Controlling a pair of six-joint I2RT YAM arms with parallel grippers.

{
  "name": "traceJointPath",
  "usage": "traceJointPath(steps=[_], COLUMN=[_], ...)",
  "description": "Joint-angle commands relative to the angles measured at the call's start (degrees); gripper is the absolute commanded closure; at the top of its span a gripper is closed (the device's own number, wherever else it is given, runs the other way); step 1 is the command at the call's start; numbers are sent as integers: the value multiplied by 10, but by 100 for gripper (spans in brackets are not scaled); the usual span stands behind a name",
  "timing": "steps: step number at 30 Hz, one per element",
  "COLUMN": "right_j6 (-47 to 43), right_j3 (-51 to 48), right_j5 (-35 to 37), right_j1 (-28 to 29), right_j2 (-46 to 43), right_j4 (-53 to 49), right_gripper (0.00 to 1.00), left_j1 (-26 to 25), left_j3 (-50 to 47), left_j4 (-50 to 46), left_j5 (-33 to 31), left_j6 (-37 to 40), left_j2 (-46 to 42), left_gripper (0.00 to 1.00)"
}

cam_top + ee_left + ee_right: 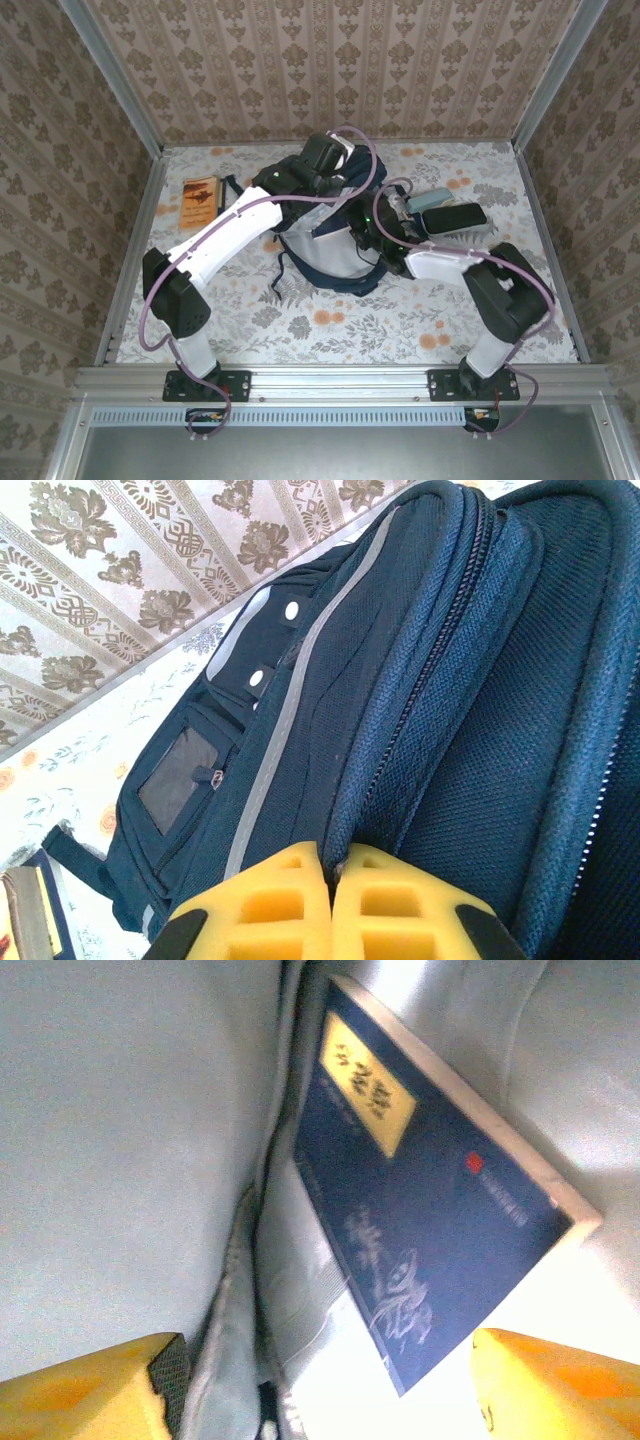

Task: Pack books, pencil case, and school supplies into a backpack

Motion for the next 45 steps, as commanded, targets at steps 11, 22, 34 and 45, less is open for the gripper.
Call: traceJointPath(steps=[11,22,34,45], right_j6=[-32,-154,-178,-168], right_j3=[-79,-15,-1,-20], right_j5=[103,74,-25,-45], right_j1=[-11,-68,-68,-66], right_j2=[-279,-321,-260,-262], right_j4=[-432,-516,-468,-457], right_gripper=[19,14,12,13], left_j1=[63,239,482,590], left_j3=[-43,-175,-181,-41], left_j4=[43,58,69,31], left_j5=[192,254,209,291], left_j6=[-109,-240,-212,-164], left_j2=[-39,-79,30,196], left_gripper=[54,19,24,23])
